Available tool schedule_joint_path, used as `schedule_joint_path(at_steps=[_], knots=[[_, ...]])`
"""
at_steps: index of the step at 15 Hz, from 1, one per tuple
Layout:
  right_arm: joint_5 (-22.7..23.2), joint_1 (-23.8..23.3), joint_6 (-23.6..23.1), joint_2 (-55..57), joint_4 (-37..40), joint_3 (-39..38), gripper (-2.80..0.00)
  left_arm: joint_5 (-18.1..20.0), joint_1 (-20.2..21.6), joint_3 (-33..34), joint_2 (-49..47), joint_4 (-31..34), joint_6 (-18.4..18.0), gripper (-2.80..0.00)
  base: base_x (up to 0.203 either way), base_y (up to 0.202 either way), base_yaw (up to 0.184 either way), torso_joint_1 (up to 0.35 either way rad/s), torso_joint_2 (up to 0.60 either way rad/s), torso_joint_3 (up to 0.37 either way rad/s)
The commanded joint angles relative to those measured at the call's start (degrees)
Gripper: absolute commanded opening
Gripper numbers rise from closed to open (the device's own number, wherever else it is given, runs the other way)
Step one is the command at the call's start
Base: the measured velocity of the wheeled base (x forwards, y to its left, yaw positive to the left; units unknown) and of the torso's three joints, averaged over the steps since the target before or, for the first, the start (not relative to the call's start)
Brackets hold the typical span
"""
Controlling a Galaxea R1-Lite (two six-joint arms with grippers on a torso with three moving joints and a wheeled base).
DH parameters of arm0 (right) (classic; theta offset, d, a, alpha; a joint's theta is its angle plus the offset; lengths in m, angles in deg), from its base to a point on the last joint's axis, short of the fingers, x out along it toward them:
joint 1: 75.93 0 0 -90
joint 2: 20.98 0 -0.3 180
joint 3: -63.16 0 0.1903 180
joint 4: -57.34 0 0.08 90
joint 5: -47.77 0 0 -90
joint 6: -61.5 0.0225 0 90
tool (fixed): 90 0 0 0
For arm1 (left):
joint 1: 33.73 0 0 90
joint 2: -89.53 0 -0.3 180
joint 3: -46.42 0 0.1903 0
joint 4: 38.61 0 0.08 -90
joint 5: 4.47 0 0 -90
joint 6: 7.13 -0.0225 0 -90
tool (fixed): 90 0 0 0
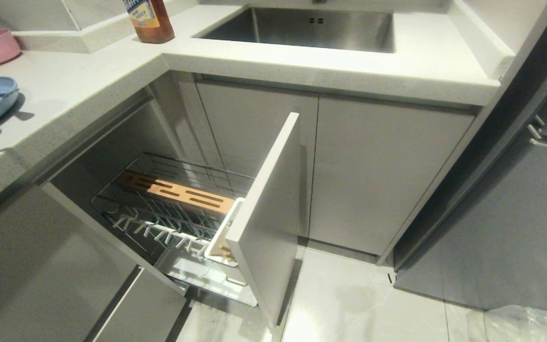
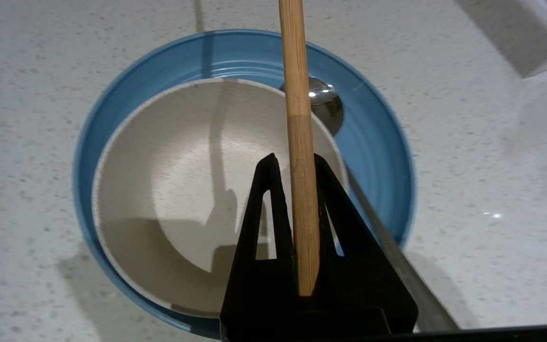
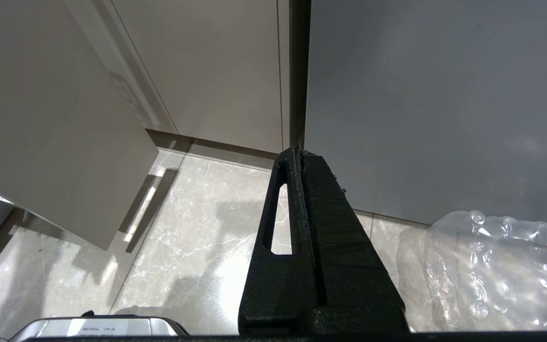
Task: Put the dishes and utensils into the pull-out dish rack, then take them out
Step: Take the chopsticks out of the cupboard
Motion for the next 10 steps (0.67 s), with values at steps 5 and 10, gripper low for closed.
schedule_joint_path(at_steps=[5, 10], knots=[[0.0, 0.0, 0.0, 0.0, 0.0, 0.0, -2.8, -0.2, 1.7, -0.1, -1.2, 4.2, -3.3, -2.8, 0.0, 0.0, 0.0, 0.0, 0.0, 0.0], [0.0, 0.0, 0.0, 0.0, 0.0, 0.0, -2.8, -0.1, 2.3, -0.1, -1.8, 3.6, -3.5, -2.8, 0.0, 0.0, 0.0, 0.0, 0.0, 0.0]])
